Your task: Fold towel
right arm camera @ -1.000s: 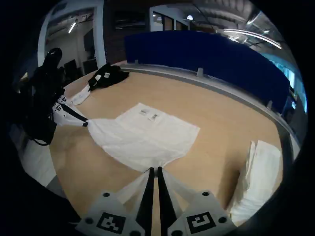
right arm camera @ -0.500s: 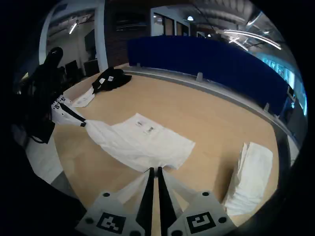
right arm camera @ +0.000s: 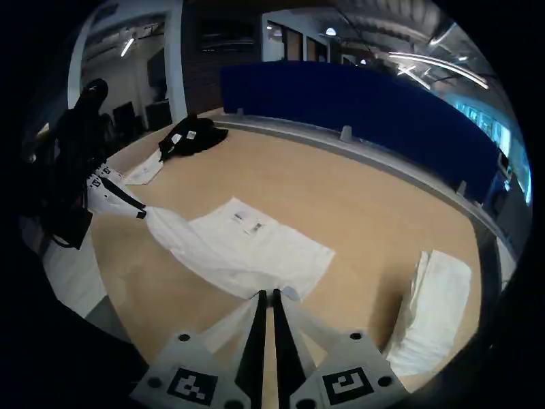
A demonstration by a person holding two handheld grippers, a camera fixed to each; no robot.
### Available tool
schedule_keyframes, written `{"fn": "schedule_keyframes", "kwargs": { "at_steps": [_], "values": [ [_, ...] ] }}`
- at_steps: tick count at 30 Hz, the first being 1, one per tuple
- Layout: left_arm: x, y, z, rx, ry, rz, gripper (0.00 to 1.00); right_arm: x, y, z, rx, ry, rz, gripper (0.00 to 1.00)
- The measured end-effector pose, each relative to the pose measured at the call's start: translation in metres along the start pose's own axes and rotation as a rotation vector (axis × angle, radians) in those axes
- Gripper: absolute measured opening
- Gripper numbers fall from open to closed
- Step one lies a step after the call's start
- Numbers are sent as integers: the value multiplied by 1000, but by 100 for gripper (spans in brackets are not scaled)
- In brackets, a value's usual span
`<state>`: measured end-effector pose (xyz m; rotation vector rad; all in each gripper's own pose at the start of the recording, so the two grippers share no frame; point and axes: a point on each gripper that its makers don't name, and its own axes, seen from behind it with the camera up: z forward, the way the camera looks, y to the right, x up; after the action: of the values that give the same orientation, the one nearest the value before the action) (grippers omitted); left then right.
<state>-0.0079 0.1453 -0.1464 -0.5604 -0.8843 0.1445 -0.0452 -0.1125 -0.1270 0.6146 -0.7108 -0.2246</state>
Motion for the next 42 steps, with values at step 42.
{"fn": "schedule_keyframes", "kwargs": {
  "at_steps": [42],
  "values": [
    [35, -51, 103, 37, -115, -19, 14, 8, 71, 107, -65, -37, 96, 7]
  ]
}}
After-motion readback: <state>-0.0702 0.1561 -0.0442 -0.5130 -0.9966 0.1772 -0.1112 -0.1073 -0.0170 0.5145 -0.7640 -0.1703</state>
